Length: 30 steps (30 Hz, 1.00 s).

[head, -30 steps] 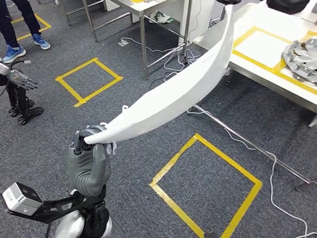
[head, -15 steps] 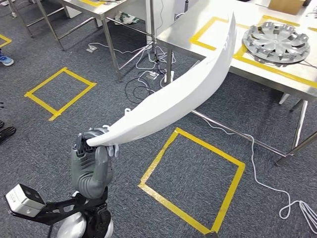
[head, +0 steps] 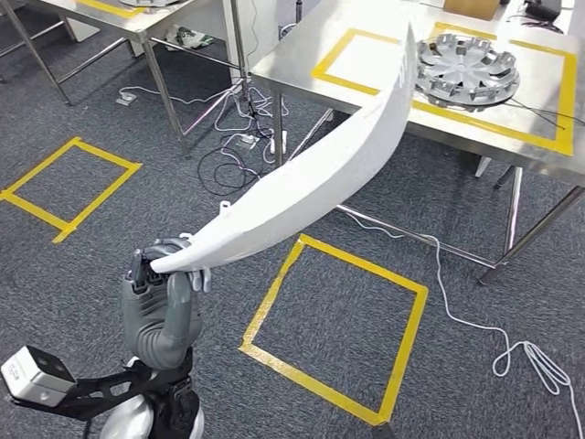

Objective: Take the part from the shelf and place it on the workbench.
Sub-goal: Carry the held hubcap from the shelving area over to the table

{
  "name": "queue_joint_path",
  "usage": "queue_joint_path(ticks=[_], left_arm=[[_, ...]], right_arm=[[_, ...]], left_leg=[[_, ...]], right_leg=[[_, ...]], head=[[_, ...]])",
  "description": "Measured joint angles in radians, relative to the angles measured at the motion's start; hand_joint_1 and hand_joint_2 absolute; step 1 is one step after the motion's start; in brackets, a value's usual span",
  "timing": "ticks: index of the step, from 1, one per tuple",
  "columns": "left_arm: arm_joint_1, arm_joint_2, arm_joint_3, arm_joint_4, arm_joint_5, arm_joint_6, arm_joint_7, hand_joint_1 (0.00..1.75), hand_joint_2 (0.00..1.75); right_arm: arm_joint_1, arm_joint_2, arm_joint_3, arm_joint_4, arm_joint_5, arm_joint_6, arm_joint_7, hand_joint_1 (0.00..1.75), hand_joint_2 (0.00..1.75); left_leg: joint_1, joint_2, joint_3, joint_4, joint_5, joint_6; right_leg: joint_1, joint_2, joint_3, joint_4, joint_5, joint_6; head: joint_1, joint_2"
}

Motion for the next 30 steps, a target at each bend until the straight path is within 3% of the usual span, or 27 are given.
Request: queue_joint_path(ticks=[1,2,6,11,20,30], left_arm=[[0.000,-0.001,0.000,0.000,0.006,-0.005,0.003,1.75,1.75],[0.000,-0.002,0.000,0.000,0.011,-0.011,0.006,1.75,1.75],[0.000,-0.005,0.000,0.000,0.030,-0.043,0.012,1.75,1.75],[0.000,-0.005,0.000,0.000,0.037,-0.069,0.013,1.75,1.75],[-0.001,-0.009,0.002,0.000,0.071,-0.070,0.052,1.75,1.75],[0.004,-0.024,0.026,0.008,0.129,-0.019,0.160,1.75,1.75]], right_arm=[[0.000,0.000,0.002,0.000,0.002,-0.001,0.008,0.00,0.00],[0.001,0.000,0.004,0.000,0.003,-0.003,0.015,0.00,0.00],[0.002,0.000,0.008,0.000,0.004,-0.010,0.029,0.00,0.00],[0.004,0.000,0.009,0.000,0.005,-0.011,0.031,0.00,0.00],[0.005,0.000,0.010,0.000,0.003,-0.012,0.030,0.00,0.00],[0.016,0.000,0.010,0.000,-0.003,-0.033,0.031,0.00,0.00]], left_leg=[[-0.001,0.000,0.000,0.000,0.000,0.003],[-0.002,0.000,0.001,0.000,0.000,0.006],[-0.005,0.000,0.000,0.000,0.001,0.016],[-0.008,0.000,0.000,0.001,0.001,0.018],[-0.006,0.000,0.000,0.000,0.004,0.014],[-0.006,0.000,0.000,0.000,0.004,0.013]], right_leg=[[0.000,0.000,0.001,-0.003,0.001,-0.006],[0.000,-0.001,0.003,-0.006,0.004,-0.003],[-0.003,-0.001,0.013,-0.018,0.015,0.023],[-0.007,-0.001,0.014,-0.021,0.016,0.042],[-0.005,0.000,0.010,-0.016,0.015,0.043],[-0.005,0.000,0.009,-0.015,0.015,0.042]], head=[[0.001,0.000],[0.003,0.000],[0.004,0.000],[0.003,0.000],[0.003,0.000],[0.003,0.000]])
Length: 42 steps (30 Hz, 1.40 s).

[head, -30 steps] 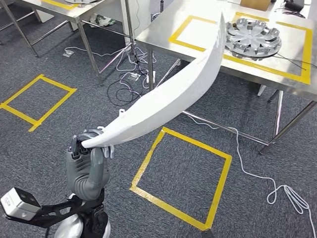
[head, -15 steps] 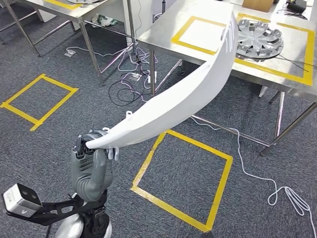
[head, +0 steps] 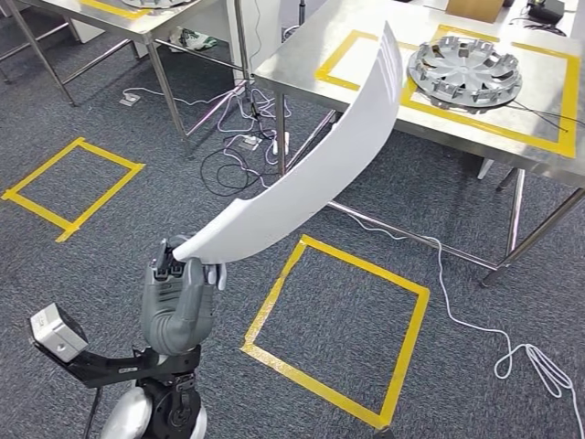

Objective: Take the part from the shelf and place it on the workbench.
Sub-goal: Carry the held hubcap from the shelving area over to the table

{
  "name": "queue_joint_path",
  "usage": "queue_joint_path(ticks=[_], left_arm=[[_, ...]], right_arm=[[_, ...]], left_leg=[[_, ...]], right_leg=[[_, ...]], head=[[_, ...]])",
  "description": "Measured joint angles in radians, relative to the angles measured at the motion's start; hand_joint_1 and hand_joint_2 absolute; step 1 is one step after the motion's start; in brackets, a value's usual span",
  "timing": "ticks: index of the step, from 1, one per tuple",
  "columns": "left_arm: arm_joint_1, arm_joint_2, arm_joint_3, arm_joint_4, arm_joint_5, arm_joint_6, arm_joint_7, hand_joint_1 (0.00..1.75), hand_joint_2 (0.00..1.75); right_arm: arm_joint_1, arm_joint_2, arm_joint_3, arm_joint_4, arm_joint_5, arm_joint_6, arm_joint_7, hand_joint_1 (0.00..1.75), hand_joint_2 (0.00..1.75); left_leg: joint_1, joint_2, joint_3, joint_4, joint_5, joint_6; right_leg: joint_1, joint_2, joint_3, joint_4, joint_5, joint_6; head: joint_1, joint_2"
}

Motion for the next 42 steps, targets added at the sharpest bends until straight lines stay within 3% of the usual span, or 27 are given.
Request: queue_joint_path(ticks=[26,32,37,39,42], left_arm=[[0.001,-0.008,0.006,0.012,-0.006,0.021,0.012,1.75,1.75],[0.002,-0.029,0.010,0.012,0.022,0.145,0.025,1.75,1.75],[-0.003,-0.035,0.009,0.012,0.035,0.181,0.014,1.75,1.75],[-0.013,-0.026,0.003,0.012,0.037,0.129,0.005,1.75,1.75],[-0.023,-0.002,-0.002,0.012,0.051,-0.054,-0.025,1.75,1.75]], right_arm=[[0.001,0.000,0.000,0.000,0.000,-0.009,0.000,0.00,0.00],[0.001,0.001,0.000,0.000,-0.004,-0.018,0.002,0.00,0.00],[0.002,0.002,-0.001,0.000,-0.006,-0.019,0.003,0.00,0.00],[0.001,0.003,-0.001,0.000,-0.003,-0.011,0.000,0.00,0.00],[-0.001,0.003,-0.001,0.000,0.006,0.009,-0.007,0.00,0.00]], left_leg=[[0.000,0.000,0.000,0.000,0.000,0.000],[0.000,0.000,0.000,0.000,0.000,0.000],[0.000,0.000,0.000,0.000,0.000,0.000],[0.000,0.000,0.000,0.000,0.000,0.000],[0.000,0.000,0.000,0.000,0.000,0.000]], right_leg=[[0.000,0.000,0.000,0.000,0.000,0.000],[0.000,0.000,0.000,0.000,0.000,0.000],[0.000,0.000,0.000,0.000,0.000,0.000],[0.000,0.000,0.000,0.000,0.000,0.000],[0.000,0.000,0.000,0.000,0.000,0.000]], head=[[0.000,0.000],[0.000,0.000],[0.000,0.000],[0.000,0.000],[0.000,0.000]])
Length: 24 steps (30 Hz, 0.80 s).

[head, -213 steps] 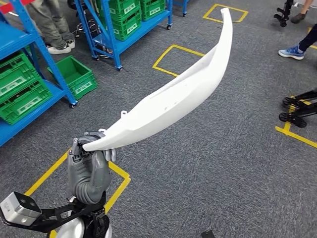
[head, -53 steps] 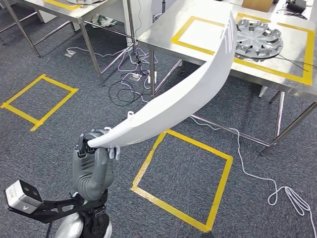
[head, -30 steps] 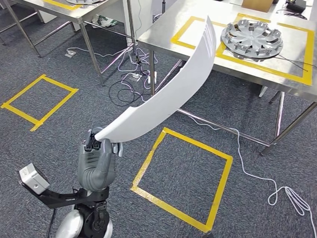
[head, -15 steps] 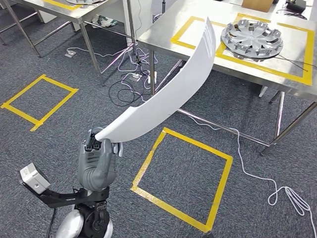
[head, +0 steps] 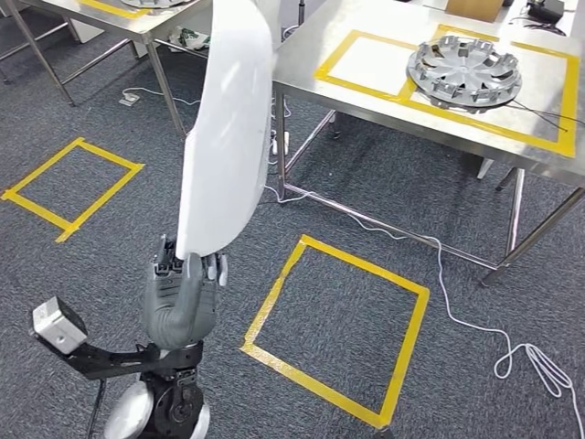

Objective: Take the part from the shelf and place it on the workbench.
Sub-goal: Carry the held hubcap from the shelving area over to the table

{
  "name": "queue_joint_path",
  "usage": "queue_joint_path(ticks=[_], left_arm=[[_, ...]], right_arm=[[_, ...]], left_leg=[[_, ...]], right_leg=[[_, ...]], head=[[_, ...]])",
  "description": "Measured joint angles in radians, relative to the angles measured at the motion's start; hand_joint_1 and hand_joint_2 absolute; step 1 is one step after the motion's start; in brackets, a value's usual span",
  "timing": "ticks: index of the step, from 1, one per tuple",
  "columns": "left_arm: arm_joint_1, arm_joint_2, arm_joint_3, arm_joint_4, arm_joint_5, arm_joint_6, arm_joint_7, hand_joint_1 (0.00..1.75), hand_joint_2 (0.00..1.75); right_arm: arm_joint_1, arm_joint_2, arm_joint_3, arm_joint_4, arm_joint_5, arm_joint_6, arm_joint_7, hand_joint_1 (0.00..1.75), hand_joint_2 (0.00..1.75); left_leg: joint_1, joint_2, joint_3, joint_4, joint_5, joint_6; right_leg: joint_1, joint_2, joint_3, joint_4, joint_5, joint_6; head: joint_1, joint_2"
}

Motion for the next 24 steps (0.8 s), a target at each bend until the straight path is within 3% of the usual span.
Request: queue_joint_path(ticks=[3,13,17,19,21,24], left_arm=[[-0.005,0.016,0.000,0.000,-0.044,-0.132,-0.041,1.75,1.75],[-0.005,0.039,0.001,0.000,-0.171,-0.314,-0.120,1.75,1.75],[-0.005,0.043,0.002,0.000,-0.185,-0.335,-0.125,1.75,1.75],[-0.005,0.044,0.003,0.001,-0.186,-0.336,-0.126,1.75,1.75],[-0.004,0.044,0.003,0.001,-0.191,-0.336,-0.126,1.75,1.75],[-0.003,0.043,0.004,0.001,-0.197,-0.337,-0.126,1.75,1.75]], right_arm=[[-0.003,0.000,0.000,0.000,0.006,0.014,-0.005,0.00,0.00],[-0.007,0.000,0.006,0.000,0.025,0.036,-0.010,0.00,0.00],[-0.011,0.000,0.008,0.000,0.027,0.038,-0.010,0.00,0.00],[-0.012,0.001,0.008,0.000,0.027,0.038,-0.010,0.00,0.00],[-0.013,0.001,0.008,0.000,0.027,0.038,-0.011,0.00,0.00],[-0.016,0.001,0.009,0.000,0.027,0.038,-0.011,0.00,0.00]], left_leg=[[0.000,0.000,0.000,0.000,0.000,0.000],[-0.004,0.000,-0.001,0.001,-0.003,0.005],[-0.011,0.000,-0.002,-0.001,-0.004,0.015],[-0.011,0.000,0.001,-0.008,-0.008,0.026],[-0.008,0.003,0.013,-0.015,-0.014,0.039],[-0.008,0.011,0.027,-0.016,-0.019,0.044]], right_leg=[[0.000,0.000,0.000,0.000,0.000,0.000],[-0.004,0.000,0.001,-0.002,0.001,0.003],[-0.010,0.000,0.002,-0.003,0.005,0.012],[-0.012,-0.001,0.001,0.004,0.010,0.020],[-0.012,-0.011,-0.014,0.037,-0.004,0.025],[-0.013,-0.026,-0.101,0.206,-0.087,0.027]], head=[[0.000,0.000],[0.000,0.000],[0.000,0.000],[0.000,0.000],[0.005,0.000],[0.012,0.000]])
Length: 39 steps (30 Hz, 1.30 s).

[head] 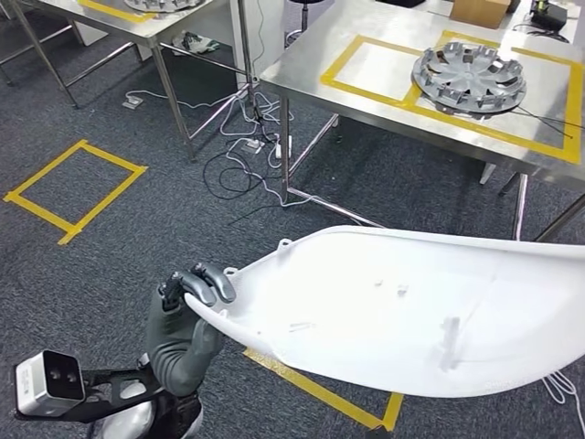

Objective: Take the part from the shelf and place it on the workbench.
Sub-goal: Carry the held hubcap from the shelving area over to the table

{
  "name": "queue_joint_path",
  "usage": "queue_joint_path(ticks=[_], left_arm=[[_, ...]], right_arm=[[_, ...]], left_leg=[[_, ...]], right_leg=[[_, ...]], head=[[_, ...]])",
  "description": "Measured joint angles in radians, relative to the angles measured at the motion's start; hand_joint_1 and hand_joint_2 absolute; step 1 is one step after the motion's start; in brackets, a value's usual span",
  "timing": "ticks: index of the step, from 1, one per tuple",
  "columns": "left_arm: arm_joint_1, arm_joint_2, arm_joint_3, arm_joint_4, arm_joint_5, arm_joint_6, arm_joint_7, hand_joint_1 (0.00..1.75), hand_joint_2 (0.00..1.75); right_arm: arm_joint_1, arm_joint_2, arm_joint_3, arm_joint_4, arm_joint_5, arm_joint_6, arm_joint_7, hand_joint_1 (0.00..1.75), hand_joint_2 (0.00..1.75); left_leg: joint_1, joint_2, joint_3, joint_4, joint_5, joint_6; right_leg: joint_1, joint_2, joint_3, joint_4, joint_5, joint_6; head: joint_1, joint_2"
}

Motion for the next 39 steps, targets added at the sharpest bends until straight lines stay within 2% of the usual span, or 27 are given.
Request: queue_joint_path(ticks=[1,2,3,4,6,8,10,11,12,14,16,18,19,20,22,23,24,26,27,29,31,33,34,35,37,38,39], left_arm=[[0.001,0.000,0.000,0.000,-0.001,0.000,0.000,1.75,1.75],[0.002,0.000,0.000,0.001,-0.001,0.000,0.000,1.75,1.75],[0.003,0.000,0.000,0.001,-0.001,0.000,0.000,1.75,1.75],[0.004,0.000,0.001,0.001,-0.001,0.000,0.000,1.75,1.75],[0.004,0.000,0.002,0.002,-0.001,0.000,0.000,1.75,1.75],[0.004,0.000,0.002,0.002,-0.001,0.000,0.000,1.75,1.75],[0.004,0.000,0.002,0.003,-0.002,0.000,0.001,1.75,1.75],[0.004,0.000,0.002,0.003,-0.003,0.000,0.001,1.75,1.75],[0.004,0.000,0.002,0.003,-0.003,0.000,0.001,1.75,1.75],[0.003,0.000,0.002,0.003,-0.003,0.000,0.001,1.75,1.75],[0.004,0.001,0.002,0.004,-0.004,0.000,0.001,1.75,1.75],[0.005,0.002,0.002,0.004,-0.007,0.000,0.001,1.75,1.75],[0.005,0.002,0.002,0.004,-0.008,0.000,0.001,1.75,1.75],[0.005,0.002,0.002,0.004,-0.009,0.000,0.002,1.75,1.75],[0.005,0.002,0.002,0.004,-0.009,0.001,0.003,1.75,1.75],[0.006,0.002,0.002,0.004,-0.009,0.001,0.004,1.75,1.75],[0.006,0.001,0.003,0.005,-0.009,0.002,0.005,1.75,1.75],[0.006,0.000,0.003,0.005,-0.009,0.004,0.006,1.75,1.75],[0.006,0.000,0.003,0.005,-0.010,0.004,0.006,1.75,1.75],[0.005,-0.001,0.004,0.006,-0.011,0.004,0.007,1.75,1.75],[0.005,-0.001,0.005,0.006,-0.012,0.008,0.012,1.75,1.75],[0.005,-0.001,0.005,0.008,-0.014,0.018,0.023,1.75,1.75],[0.005,-0.001,0.005,0.009,-0.016,0.023,0.029,1.75,1.75],[0.005,-0.001,0.005,0.010,-0.017,0.028,0.032,1.75,1.75],[0.005,-0.001,0.006,0.013,-0.014,0.037,0.040,1.75,1.75],[0.005,-0.002,0.006,0.014,-0.010,0.042,0.045,1.75,1.75],[0.005,-0.004,0.006,0.015,-0.005,0.047,0.051,1.75,1.75]], right_arm=[[0.001,0.000,0.000,0.000,0.000,0.000,0.000,0.00,0.00],[0.003,0.000,0.000,0.000,0.000,0.000,0.000,0.00,0.00],[0.005,0.000,0.000,0.000,0.000,0.000,0.000,0.00,0.00],[0.006,0.000,0.000,0.000,0.000,0.000,0.000,0.00,0.00],[0.008,0.002,0.000,0.000,0.000,0.000,0.000,0.00,0.00],[0.007,0.005,0.000,0.001,0.000,0.000,0.000,0.00,0.00],[0.007,0.008,0.000,0.001,0.000,0.000,0.000,0.00,0.00],[0.008,0.007,0.000,0.001,0.000,-0.001,0.001,0.00,0.00],[0.008,0.007,0.000,0.001,0.000,-0.002,0.001,0.00,0.00],[0.007,0.006,0.000,0.000,0.001,-0.003,0.002,0.00,0.00],[0.006,0.006,0.000,0.000,0.001,-0.003,0.002,0.00,0.00],[0.007,0.006,0.000,0.000,0.001,-0.003,0.002,0.00,0.00],[0.008,0.006,0.000,0.000,0.001,-0.003,0.002,0.00,0.00],[0.008,0.006,0.000,0.000,0.001,-0.003,0.002,0.00,0.00],[0.008,0.007,0.000,0.000,0.001,-0.003,0.002,0.00,0.00],[0.007,0.007,0.000,0.000,0.001,-0.003,0.002,0.00,0.00],[0.007,0.008,0.000,0.000,0.002,-0.003,0.002,0.00,0.00],[0.005,0.007,0.000,0.000,0.002,-0.003,0.002,0.00,0.00],[0.004,0.007,0.000,0.000,0.002,-0.003,0.002,0.00,0.00],[0.001,0.007,0.000,0.000,0.002,-0.003,0.002,0.00,0.00],[0.001,0.007,0.000,0.000,0.002,-0.003,0.002,0.00,0.00],[0.003,0.007,0.000,0.000,0.002,-0.003,0.003,0.00,0.00],[0.003,0.007,0.000,0.000,0.002,-0.003,0.003,0.00,0.00],[0.003,0.007,0.000,0.000,0.002,-0.003,0.003,0.00,0.00],[0.005,0.007,0.000,0.000,0.001,-0.004,0.003,0.00,0.00],[0.005,0.007,0.000,0.001,0.001,-0.005,0.004,0.00,0.00],[0.005,0.007,0.000,0.001,0.000,-0.006,0.004,0.00,0.00]], left_leg=[[0.000,0.002,0.003,0.000,-0.003,-0.002],[0.001,0.003,0.007,0.000,-0.006,-0.007],[0.002,0.003,0.013,0.000,-0.010,-0.012],[0.004,0.003,0.021,0.001,-0.016,-0.018],[0.006,0.003,0.041,0.001,-0.033,-0.033],[0.006,0.003,0.051,0.000,-0.047,-0.049],[0.010,0.003,0.055,0.001,-0.049,-0.061],[0.013,0.003,0.051,0.015,-0.043,-0.067],[0.015,0.003,0.037,0.048,-0.031,-0.071],[0.015,0.003,-0.038,0.165,-0.026,-0.075],[0.012,0.003,-0.133,0.279,-0.079,-0.073],[0.008,0.003,-0.191,0.302,-0.131,-0.066],[0.005,0.003,-0.198,0.274,-0.125,-0.061],[0.002,0.003,-0.193,0.226,-0.091,-0.056],[-0.005,0.002,-0.172,0.103,0.028,-0.046],[-0.008,0.001,-0.163,0.058,0.073,-0.043],[-0.009,-0.001,-0.156,0.027,0.100,-0.040],[-0.006,-0.002,-0.138,0.011,0.111,-0.034],[-0.004,-0.001,-0.127,0.008,0.112,-0.028],[-0.003,0.001,-0.106,0.008,0.103,-0.018],[-0.004,0.002,-0.088,0.009,0.084,-0.011],[-0.004,0.001,-0.064,0.009,0.063,-0.009],[-0.004,0.000,-0.050,0.009,0.052,-0.009],[-0.004,-0.001,-0.033,0.009,0.040,-0.011],[-0.006,-0.001,-0.007,0.009,0.019,-0.017],[-0.006,-0.001,0.000,0.009,0.012,-0.021],[-0.007,-0.001,0.002,0.009,0.006,-0.025]], right_leg=[[-0.001,-0.001,-0.035,0.060,-0.023,0.001],[-0.002,-0.003,-0.056,0.090,-0.029,0.001],[-0.004,-0.005,-0.059,0.083,-0.016,0.002],[-0.007,-0.007,-0.041,0.038,0.014,0.003],[-0.015,-0.011,0.021,-0.100,0.081,0.012],[-0.014,-0.011,0.058,-0.174,0.093,0.001],[-0.008,-0.006,0.066,-0.176,0.078,-0.027],[-0.006,-0.003,0.073,-0.177,0.078,-0.036],[-0.005,-0.001,0.083,-0.179,0.072,-0.044],[-0.002,0.001,0.107,-0.185,0.057,-0.059],[0.002,0.004,0.133,-0.189,0.038,-0.067],[0.006,0.009,0.163,-0.190,0.015,-0.071],[0.007,0.013,0.180,-0.190,0.003,-0.071],[0.007,0.016,0.197,-0.191,-0.011,-0.069],[0.009,0.022,0.224,-0.191,-0.038,-0.061],[0.011,0.024,0.233,-0.195,-0.051,-0.055],[0.014,0.025,0.244,-0.197,-0.058,-0.049],[0.018,0.024,0.261,-0.195,-0.058,-0.039],[0.018,0.019,0.257,-0.170,-0.050,-0.035],[0.019,0.005,0.201,-0.071,-0.057,-0.028],[0.020,-0.004,0.119,0.037,-0.118,-0.023],[0.020,-0.005,0.069,0.061,-0.179,-0.021],[0.020,-0.006,0.062,0.033,-0.174,-0.022],[0.020,-0.006,0.066,-0.018,-0.138,-0.024],[0.022,-0.011,0.082,-0.138,-0.007,-0.032],[0.024,-0.013,0.089,-0.177,0.044,-0.038],[0.025,-0.014,0.092,-0.196,0.076,-0.042]], head=[[0.001,0.000],[0.001,0.000],[0.001,0.000],[0.001,0.000],[0.002,0.000],[0.003,0.000],[0.000,0.000],[-0.003,0.000],[-0.004,0.000],[-0.009,0.000],[-0.012,0.000],[-0.013,0.000],[-0.013,0.000],[-0.014,0.000],[-0.017,0.000],[-0.017,0.000],[-0.018,0.000],[-0.015,0.000],[-0.014,0.000],[-0.010,0.000],[-0.009,0.000],[-0.008,0.000],[-0.007,0.000],[-0.007,0.000],[-0.006,0.000],[-0.006,0.000],[-0.006,0.000]])
